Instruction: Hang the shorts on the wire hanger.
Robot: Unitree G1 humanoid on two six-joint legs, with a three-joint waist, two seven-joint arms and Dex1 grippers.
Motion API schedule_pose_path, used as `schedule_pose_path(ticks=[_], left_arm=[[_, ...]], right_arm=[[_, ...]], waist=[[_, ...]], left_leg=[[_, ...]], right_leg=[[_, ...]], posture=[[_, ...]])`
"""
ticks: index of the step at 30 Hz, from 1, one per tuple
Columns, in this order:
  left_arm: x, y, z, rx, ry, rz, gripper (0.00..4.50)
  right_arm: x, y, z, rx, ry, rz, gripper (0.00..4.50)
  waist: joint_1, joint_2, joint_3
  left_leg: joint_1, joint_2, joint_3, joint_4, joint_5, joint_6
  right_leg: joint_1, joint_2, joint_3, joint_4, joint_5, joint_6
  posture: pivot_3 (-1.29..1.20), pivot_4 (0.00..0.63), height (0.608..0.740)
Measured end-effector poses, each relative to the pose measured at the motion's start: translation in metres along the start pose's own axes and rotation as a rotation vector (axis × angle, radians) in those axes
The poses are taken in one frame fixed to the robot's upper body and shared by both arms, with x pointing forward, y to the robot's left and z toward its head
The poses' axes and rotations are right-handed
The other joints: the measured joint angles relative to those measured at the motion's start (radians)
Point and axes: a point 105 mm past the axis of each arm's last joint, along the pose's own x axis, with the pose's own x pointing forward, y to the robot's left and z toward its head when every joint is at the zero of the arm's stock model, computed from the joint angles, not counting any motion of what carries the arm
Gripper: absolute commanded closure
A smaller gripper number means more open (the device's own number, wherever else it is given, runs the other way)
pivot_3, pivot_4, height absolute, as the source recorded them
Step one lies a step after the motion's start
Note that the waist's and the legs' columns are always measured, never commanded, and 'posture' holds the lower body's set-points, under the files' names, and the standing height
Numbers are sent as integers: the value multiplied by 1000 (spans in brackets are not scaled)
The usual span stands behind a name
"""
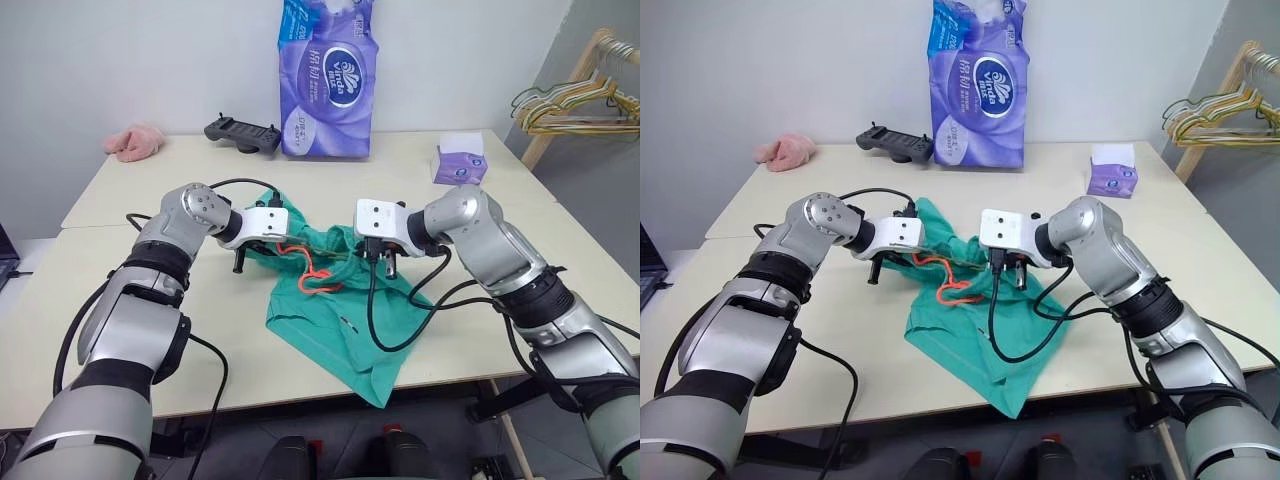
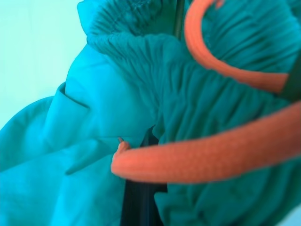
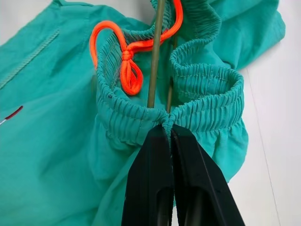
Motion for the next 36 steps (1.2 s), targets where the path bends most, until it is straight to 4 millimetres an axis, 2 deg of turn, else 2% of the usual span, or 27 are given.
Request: schedule_pose_path(ticks=[3,4,6,11,16,21,24,27,33,36], left_arm=[[0,0,0,0,-1,4,4500],[0,1,0,-1,-1,8,4500],[1,2,1,-4,-3,17,4500],[2,6,6,3,-12,34,4500],[3,6,6,-4,-12,35,4500],[4,6,7,-4,-16,33,4500],[4,6,8,-4,-18,33,4500],[4,6,8,-4,-18,33,4500],[5,6,8,-4,-19,31,4500],[6,5,7,-13,-19,27,4500]], right_arm=[[-2,-2,4,-15,-5,-5,4445],[-2,-2,5,-17,-7,-5,3980],[1,1,8,-23,-21,9,3457],[7,6,13,-49,-28,29,1762],[4,3,15,-30,-35,7,1762],[-31,-11,21,-17,-47,-75,1762],[-47,-14,13,6,-17,-107,1762],[-58,-9,2,30,22,-113,1762],[-44,0,-31,43,114,-87,1762],[-29,-8,-50,28,177,-108,1762]], waist=[[0,0,0],[0,0,0],[-1,0,0],[0,0,0],[-1,0,0],[0,0,0],[-1,0,0],[-1,0,0],[-2,0,0],[-3,0,0]], left_leg=[[0,0,0,0,0,0],[0,0,0,0,0,0],[0,0,0,0,0,0],[0,0,0,0,0,0],[0,0,0,0,0,0],[0,0,-1,0,0,0],[0,0,0,0,0,0],[0,0,0,0,0,0],[0,0,0,0,0,0],[1,0,1,0,0,0]], right_leg=[[0,0,0,0,0,0],[0,0,0,0,0,0],[0,0,0,0,0,0],[0,0,0,0,0,0],[0,0,0,0,0,0],[0,0,-1,0,0,0],[0,0,0,-1,0,0],[0,0,0,-1,0,0],[0,0,0,-1,0,0],[0,0,0,-2,0,0]], posture=[[90,36,740],[90,36,740],[88,38,740],[84,42,740],[77,50,740],[76,57,740],[73,61,740],[73,61,740],[71,64,740],[79,61,740]])
